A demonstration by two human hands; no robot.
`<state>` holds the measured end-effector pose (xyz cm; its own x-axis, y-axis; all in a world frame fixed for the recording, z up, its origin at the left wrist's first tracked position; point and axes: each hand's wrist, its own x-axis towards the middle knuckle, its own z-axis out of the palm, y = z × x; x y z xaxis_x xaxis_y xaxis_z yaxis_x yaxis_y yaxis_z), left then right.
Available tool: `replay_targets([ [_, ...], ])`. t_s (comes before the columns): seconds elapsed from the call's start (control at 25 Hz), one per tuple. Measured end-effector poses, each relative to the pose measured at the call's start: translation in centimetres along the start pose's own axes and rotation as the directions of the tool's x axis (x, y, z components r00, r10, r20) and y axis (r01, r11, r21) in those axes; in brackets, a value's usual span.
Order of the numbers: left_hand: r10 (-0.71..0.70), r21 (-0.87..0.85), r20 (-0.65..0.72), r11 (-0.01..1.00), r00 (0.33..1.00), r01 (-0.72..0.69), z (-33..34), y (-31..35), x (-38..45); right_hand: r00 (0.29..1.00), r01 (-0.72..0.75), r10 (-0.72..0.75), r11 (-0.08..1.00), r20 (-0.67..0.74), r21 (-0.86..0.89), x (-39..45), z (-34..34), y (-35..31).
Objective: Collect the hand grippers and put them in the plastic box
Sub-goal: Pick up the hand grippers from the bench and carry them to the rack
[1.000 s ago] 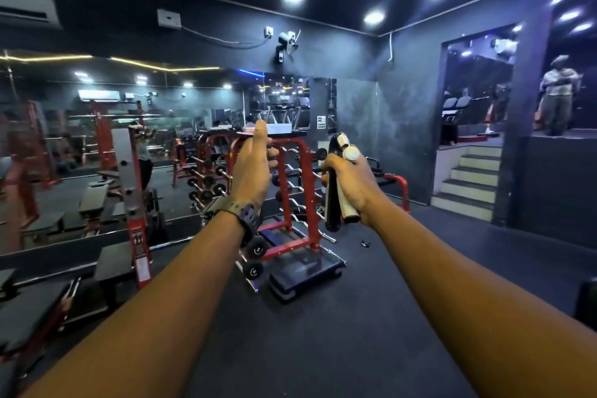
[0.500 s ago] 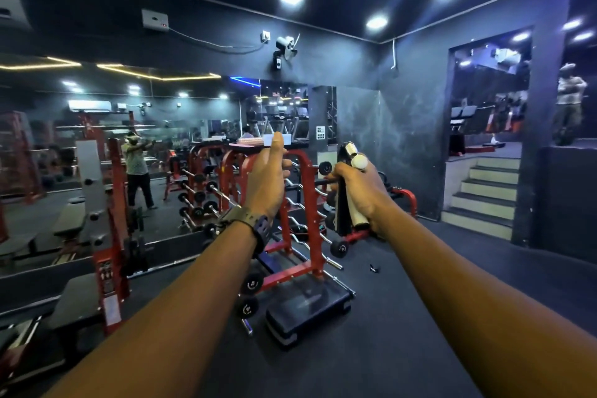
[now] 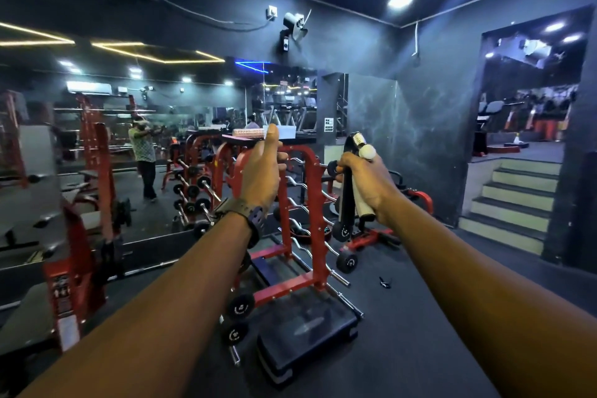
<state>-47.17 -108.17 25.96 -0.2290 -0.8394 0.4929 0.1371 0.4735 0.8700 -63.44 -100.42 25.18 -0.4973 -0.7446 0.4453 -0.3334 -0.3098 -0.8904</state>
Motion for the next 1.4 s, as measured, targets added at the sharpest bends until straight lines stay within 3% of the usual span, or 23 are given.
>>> replay_targets([
  [0.32,0.116,0.081,0.056,0.989,0.992,-0.120,3.3,-11.4,22.1,1.000,-0.030,0.029,0.996,-0.013,-0.085,22.1,6.7,9.6],
  [0.56,0.080,0.058,0.054,0.995,0.995,-0.083,7.5,-18.6,35.7,1.000,0.016,-0.017,0.999,-0.005,-0.042,37.0,8.9,15.2],
  [0.84,0.068,0.109,-0.039,0.992,0.997,-0.063,14.1,-30.1,53.1,0.996,0.029,-0.028,1.000,0.088,-0.004,56.9,9.4,26.3],
  [1.08,0.046,0.152,-0.100,0.988,0.994,-0.030,17.0,-35.5,66.4,0.992,-0.029,0.028,1.000,0.125,0.006,72.5,10.6,32.3],
  [1.4,0.077,0.154,-0.154,0.987,0.985,-0.053,20.9,-43.7,81.9,0.983,0.021,-0.023,1.000,0.182,0.012,88.8,14.9,39.0],
])
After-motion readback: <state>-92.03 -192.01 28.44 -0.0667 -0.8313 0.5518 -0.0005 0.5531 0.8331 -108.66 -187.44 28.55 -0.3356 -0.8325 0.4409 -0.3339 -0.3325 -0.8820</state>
